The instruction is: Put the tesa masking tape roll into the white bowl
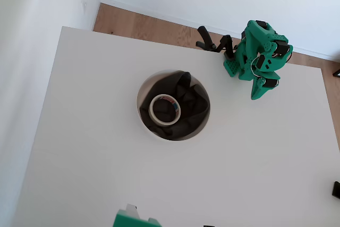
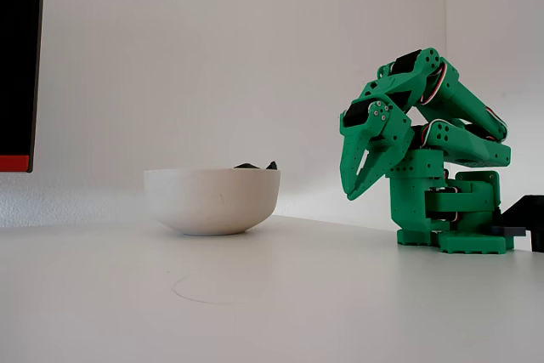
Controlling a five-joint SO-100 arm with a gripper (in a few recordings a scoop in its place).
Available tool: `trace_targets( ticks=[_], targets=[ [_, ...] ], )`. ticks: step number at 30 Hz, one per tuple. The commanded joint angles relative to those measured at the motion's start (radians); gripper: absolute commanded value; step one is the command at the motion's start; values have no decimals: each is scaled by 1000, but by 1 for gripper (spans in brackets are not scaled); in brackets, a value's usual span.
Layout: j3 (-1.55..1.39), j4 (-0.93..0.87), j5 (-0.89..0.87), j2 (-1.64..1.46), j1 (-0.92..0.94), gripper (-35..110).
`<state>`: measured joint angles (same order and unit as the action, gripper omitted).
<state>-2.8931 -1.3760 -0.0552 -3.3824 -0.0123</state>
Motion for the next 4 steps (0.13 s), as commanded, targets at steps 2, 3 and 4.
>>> trace_targets(
  ticks=[2, 3, 4],
  targets=[
    [-2, -17, -5, -9, -12, -8],
    [-2, -17, -5, -9, -12, -8],
    [-2, -17, -5, -9, -12, -8]
  ],
)
